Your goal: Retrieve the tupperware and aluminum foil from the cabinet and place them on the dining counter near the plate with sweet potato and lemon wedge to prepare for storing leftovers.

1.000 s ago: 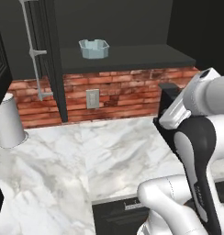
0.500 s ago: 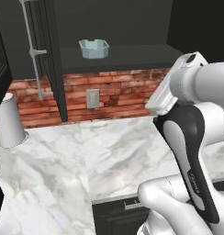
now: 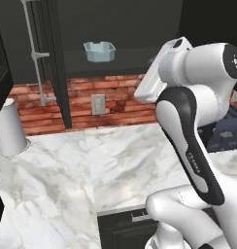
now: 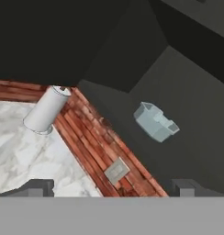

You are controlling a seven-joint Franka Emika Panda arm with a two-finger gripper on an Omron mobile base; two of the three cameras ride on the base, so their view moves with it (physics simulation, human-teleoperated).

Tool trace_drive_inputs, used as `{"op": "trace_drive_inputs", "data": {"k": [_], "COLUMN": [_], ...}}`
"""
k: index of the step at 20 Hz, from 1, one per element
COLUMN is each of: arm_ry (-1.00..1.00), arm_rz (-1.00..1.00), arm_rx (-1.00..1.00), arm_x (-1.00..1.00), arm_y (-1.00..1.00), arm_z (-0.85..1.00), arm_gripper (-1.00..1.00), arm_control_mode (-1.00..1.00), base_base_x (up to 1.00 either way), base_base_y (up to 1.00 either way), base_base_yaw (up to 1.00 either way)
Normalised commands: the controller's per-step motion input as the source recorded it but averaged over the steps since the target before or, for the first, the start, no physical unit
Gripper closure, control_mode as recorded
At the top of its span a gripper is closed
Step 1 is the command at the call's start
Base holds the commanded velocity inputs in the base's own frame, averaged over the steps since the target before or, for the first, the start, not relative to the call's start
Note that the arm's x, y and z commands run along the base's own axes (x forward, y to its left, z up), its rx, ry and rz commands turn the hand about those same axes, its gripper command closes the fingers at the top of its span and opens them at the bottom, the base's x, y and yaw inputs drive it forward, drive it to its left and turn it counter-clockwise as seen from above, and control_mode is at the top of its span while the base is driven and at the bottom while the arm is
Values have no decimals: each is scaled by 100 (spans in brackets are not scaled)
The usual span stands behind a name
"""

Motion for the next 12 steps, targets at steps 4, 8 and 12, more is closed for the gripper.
{"op": "trace_drive_inputs", "data": {"k": [4,8,12], "arm_ry": [1,0,0], "arm_rz": [0,0,-1], "arm_rx": [0,0,1], "arm_x": [23,24,29], "arm_y": [23,2,0], "arm_z": [31,2,0], "arm_gripper": [-100,-100,-100], "arm_control_mode": [-100,-100,-100], "base_base_x": [0,0,0], "base_base_y": [0,0,0], "base_base_yaw": [0,0,0]}}
